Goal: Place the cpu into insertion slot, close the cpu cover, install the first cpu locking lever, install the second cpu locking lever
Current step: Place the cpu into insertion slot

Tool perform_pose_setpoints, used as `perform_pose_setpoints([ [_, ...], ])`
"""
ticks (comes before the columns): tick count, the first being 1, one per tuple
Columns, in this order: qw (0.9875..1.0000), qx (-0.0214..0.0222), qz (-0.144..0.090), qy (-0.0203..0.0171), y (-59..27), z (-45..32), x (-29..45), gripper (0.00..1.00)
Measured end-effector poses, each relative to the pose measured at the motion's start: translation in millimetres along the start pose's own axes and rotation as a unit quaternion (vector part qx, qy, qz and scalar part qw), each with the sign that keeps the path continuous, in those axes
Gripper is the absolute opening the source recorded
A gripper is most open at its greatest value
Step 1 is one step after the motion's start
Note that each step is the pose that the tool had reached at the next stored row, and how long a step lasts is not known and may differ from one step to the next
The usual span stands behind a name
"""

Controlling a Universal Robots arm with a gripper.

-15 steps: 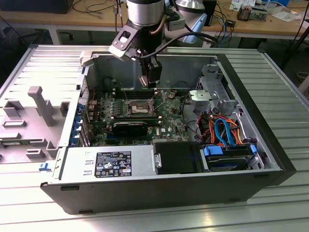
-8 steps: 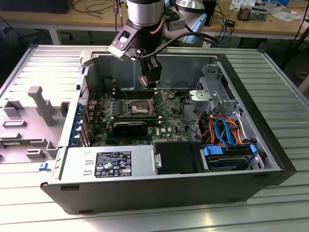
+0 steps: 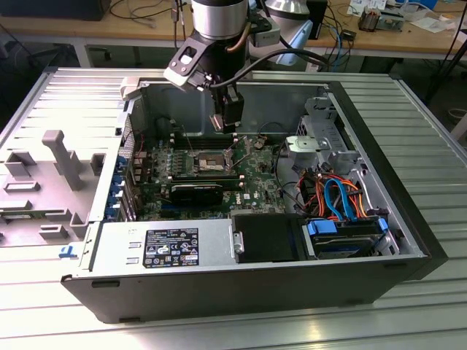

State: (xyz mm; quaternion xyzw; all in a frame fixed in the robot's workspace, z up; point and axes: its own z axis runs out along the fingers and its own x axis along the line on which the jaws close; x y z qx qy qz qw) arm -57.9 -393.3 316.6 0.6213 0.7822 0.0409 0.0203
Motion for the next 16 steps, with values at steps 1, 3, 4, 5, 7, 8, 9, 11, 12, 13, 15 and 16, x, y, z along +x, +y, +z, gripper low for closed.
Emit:
perform_pose_setpoints([
  [1, 1.0, 0.0, 0.0, -0.0001, 0.0, 0.0, 0.0, 0.55],
  [3, 1.0, 0.0, 0.002, -0.0002, 0.0, 0.0, 0.0, 0.55],
  [4, 1.0, 0.0, 0.002, -0.0002, 0.0, 0.0, 0.0, 0.55],
  [5, 1.0, -0.0001, 0.003, -0.0002, 0.0, 0.0, 0.0, 0.55],
  [7, 1.0, -0.0001, 0.004, -0.0004, 0.0, 0.0, 0.0, 0.55],
  [8, 1.0, -0.0001, 0.005, -0.0004, 0.0, 0.0, 0.0, 0.55],
  [9, 1.0, -0.0001, 0.006, -0.0005, 0.0, 0.0, 0.0, 0.55],
  [11, 1.0, -0.0001, 0.007, -0.0006, 0.0, 0.0, 0.0, 0.55],
  [12, 1.0, -0.0001, 0.008, -0.0007, 0.0, 0.0, 0.0, 0.55],
  [13, 1.0, -0.0001, 0.008, -0.0007, 0.0, 0.0, 0.0, 0.55],
  [15, 1.0, -0.0002, 0.01, -0.0009, 0.0, 0.0, 0.0, 0.55],
  [16, 0.9999, -0.0002, 0.01, -0.0009, 0.0, 0.0, 0.0, 0.55],
])
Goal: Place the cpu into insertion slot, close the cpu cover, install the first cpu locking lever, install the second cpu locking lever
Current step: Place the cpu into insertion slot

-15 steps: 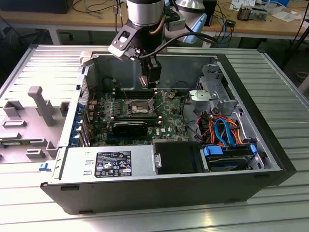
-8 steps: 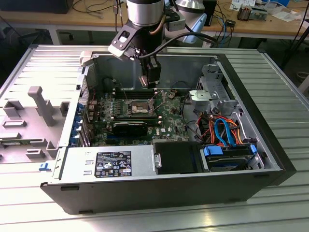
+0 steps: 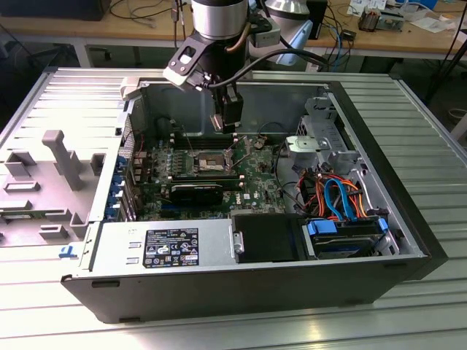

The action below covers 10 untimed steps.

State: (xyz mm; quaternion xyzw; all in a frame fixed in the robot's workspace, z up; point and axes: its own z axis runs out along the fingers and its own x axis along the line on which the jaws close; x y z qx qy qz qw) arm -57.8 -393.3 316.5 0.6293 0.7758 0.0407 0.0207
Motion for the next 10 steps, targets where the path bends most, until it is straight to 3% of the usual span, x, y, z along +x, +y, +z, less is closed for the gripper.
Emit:
perform_pose_setpoints([
  [10, 1.0, -0.0001, 0.005, -0.0004, 0.0, 0.0, 0.0, 0.55],
])
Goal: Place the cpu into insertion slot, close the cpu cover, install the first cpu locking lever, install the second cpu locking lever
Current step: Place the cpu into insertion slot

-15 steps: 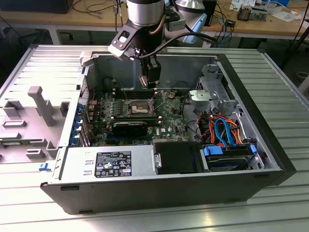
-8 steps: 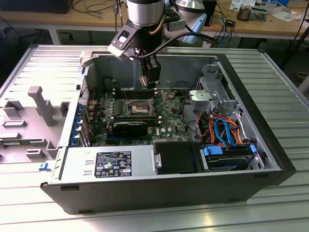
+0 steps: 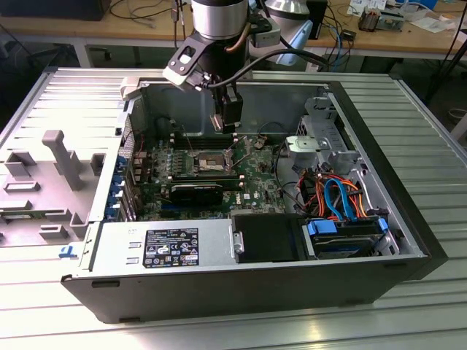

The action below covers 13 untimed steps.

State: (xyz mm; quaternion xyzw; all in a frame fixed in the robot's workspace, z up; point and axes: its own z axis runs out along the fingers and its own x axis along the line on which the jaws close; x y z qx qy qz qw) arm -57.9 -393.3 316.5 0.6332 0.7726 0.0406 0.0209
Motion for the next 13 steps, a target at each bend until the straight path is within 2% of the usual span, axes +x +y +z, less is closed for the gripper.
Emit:
perform_pose_setpoints([
  [13, 1.0, -0.0001, 0.007, -0.0006, 0.0, 0.0, 0.0, 0.55],
])
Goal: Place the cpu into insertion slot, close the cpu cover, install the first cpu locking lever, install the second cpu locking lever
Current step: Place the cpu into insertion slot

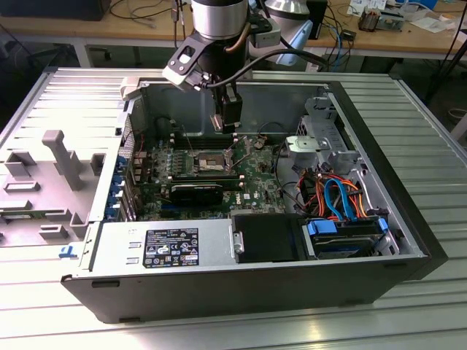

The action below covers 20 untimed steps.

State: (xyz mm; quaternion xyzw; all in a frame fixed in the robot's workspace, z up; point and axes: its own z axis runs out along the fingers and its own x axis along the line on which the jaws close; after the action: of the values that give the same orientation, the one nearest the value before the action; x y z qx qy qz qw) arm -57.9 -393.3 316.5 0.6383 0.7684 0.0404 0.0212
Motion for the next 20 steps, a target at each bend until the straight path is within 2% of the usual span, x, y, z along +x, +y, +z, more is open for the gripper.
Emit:
perform_pose_setpoints([
  [20, 1.0, -0.0002, 0.01, -0.0009, 0.0, 0.0, 0.0, 0.55],
])
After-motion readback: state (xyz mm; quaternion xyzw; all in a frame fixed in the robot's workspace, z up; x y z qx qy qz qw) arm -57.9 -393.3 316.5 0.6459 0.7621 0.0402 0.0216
